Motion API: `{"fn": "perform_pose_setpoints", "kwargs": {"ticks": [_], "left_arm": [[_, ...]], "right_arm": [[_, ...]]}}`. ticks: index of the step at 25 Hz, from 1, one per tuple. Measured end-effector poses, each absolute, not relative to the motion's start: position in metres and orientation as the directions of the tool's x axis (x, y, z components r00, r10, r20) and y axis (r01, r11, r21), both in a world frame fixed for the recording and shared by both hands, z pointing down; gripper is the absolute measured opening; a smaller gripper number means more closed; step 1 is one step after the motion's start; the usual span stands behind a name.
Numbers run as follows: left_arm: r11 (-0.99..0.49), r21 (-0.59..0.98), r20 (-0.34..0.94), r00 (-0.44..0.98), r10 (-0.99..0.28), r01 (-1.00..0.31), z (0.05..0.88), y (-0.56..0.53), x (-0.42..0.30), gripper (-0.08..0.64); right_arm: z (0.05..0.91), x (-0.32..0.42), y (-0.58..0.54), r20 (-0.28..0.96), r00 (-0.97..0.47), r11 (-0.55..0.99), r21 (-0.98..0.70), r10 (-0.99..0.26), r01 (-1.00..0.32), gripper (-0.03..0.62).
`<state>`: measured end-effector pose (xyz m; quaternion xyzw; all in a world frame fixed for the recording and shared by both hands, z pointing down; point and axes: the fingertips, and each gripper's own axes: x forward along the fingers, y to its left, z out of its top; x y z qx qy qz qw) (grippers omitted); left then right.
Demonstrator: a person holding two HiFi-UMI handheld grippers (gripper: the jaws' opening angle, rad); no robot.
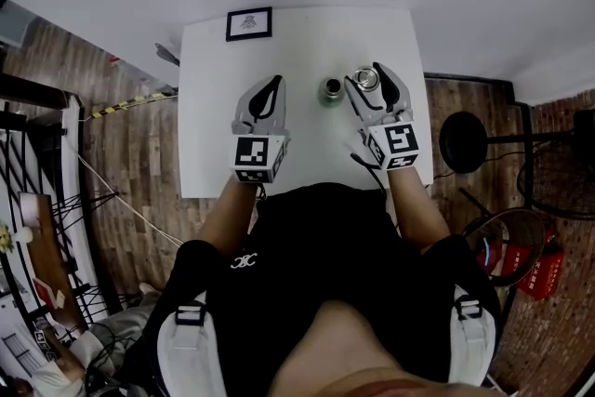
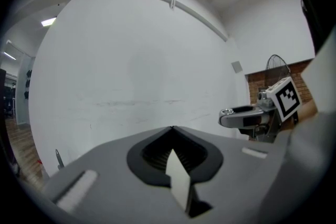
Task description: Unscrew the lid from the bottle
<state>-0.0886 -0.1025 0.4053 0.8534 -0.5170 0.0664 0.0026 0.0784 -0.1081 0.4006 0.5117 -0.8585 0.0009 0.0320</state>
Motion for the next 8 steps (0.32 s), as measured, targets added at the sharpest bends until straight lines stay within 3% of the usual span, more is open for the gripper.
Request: {"fn": "perform_pose_setpoints", "kwargs": {"ticks": [8], "left_arm": [[-0.475,-0.058,0.110,0.467,-0.878,-0.878,0.3981,-0.0968,-0.0811,0.054]], "right_arm": [[0.4029,0.0689,-0.1053,0.064,-0.500,0.502,0.024,-0.864,-0.864,0.272]]}}
